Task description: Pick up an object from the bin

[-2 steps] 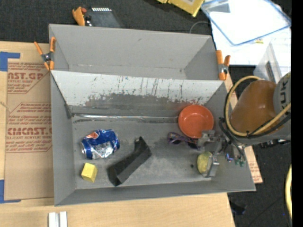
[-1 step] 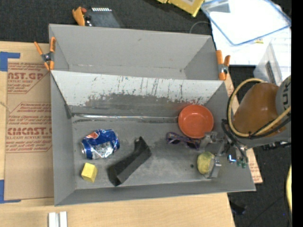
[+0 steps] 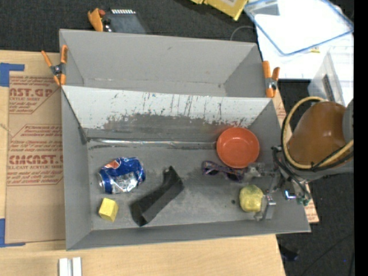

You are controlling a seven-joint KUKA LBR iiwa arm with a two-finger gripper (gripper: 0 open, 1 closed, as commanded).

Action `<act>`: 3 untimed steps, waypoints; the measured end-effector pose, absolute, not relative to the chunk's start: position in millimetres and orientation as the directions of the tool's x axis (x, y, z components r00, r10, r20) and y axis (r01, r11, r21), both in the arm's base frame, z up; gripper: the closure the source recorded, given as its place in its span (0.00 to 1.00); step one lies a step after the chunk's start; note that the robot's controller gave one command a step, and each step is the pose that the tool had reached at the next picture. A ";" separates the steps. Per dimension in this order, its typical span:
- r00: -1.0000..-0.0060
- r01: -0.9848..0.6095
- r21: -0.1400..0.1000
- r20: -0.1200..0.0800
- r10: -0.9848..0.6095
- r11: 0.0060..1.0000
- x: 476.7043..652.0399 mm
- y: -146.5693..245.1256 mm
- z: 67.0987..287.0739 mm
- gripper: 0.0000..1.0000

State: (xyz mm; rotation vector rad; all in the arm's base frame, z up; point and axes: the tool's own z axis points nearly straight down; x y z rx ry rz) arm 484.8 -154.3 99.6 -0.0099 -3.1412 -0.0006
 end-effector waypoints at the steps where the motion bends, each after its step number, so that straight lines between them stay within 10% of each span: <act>1: -0.999 0.037 0.000 -0.005 0.037 0.999 497.8 -155.5 69.3 0.00; 2: -1.000 -0.024 -0.001 -0.004 -0.024 1.000 496.5 -154.7 69.4 1.00; 3: -0.999 -0.037 -0.001 -0.004 -0.037 0.999 496.2 -154.5 69.4 1.00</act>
Offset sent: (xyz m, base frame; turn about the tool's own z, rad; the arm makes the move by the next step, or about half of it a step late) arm 0.0109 -0.0011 -0.0296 -0.0584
